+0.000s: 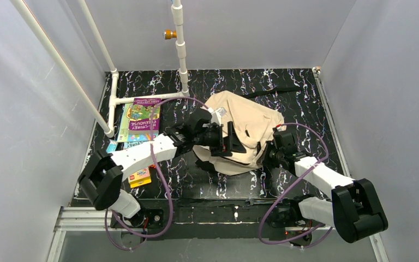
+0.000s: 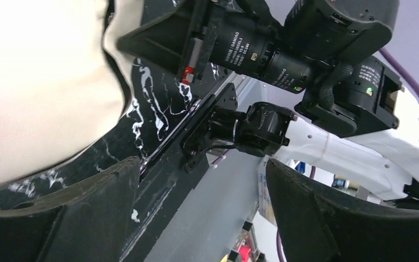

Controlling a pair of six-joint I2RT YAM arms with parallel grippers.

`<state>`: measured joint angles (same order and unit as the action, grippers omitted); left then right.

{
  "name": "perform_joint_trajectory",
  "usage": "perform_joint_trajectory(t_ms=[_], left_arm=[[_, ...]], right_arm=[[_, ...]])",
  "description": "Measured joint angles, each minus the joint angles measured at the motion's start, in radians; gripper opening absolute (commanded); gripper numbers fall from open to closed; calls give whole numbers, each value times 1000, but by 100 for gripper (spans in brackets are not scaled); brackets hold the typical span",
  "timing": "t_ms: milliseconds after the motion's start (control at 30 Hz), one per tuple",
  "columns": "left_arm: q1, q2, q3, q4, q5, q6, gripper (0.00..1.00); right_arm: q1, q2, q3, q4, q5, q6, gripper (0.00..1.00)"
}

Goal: Pack the student bag
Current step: Unzip the student bag at the center of the board.

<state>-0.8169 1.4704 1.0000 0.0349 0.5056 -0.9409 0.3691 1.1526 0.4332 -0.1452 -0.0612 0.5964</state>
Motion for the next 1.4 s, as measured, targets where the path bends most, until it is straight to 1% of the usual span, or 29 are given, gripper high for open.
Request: perform_joint_trajectory(t_ms=[67, 133, 267, 300, 367, 467, 500, 633, 800, 867, 933, 967, 1133, 1300, 1367, 1400], left_arm=[[-25, 56, 35, 22, 4, 3, 72], [-42, 127, 46, 47, 7, 6, 69], [-41, 262, -2, 45, -27, 21, 62], [-39, 291, -17, 38, -34, 26, 61], [-35, 336, -35, 53, -32, 26, 59], [-28, 335, -47, 75, -27, 26, 59], [-28, 333, -55, 88, -27, 27, 59], [-27, 331, -63, 100, -26, 25, 59], [-27, 327, -64, 100, -29, 25, 59], [-28, 324, -65, 100, -31, 25, 59], [-27, 322, -67, 100, -35, 25, 59], [-28, 320, -68, 101, -37, 25, 59], [-28, 319, -68, 101, -39, 24, 60], [-29, 319, -68, 101, -38, 24, 60], [-29, 319, -68, 101, -38, 24, 60], [-29, 319, -68, 101, -38, 24, 60]], right_arm=[[-3, 0, -5, 14, -11, 11, 1], [-3, -3, -5, 12, -13, 11, 3], [-3, -26, 1, -40, 11, -3, 4], [-3, -30, 9, -63, 18, -9, 5], [-2, -30, 40, -112, 39, -31, 10], [-2, -21, 115, -170, 72, -83, 20], [-2, -8, 153, -185, 81, -108, 26], [10, 56, 282, -195, 106, -187, 33], [51, 163, 366, -201, 153, -250, 40], [64, 199, 376, -207, 169, -272, 38], [71, 214, 376, -214, 171, -287, 32], [76, 219, 376, -214, 172, -288, 31], [87, 244, 377, -211, 180, -287, 28], [94, 286, 377, -205, 235, -286, 27], [99, 299, 377, -196, 246, -286, 23], [101, 303, 376, -193, 248, -286, 19]])
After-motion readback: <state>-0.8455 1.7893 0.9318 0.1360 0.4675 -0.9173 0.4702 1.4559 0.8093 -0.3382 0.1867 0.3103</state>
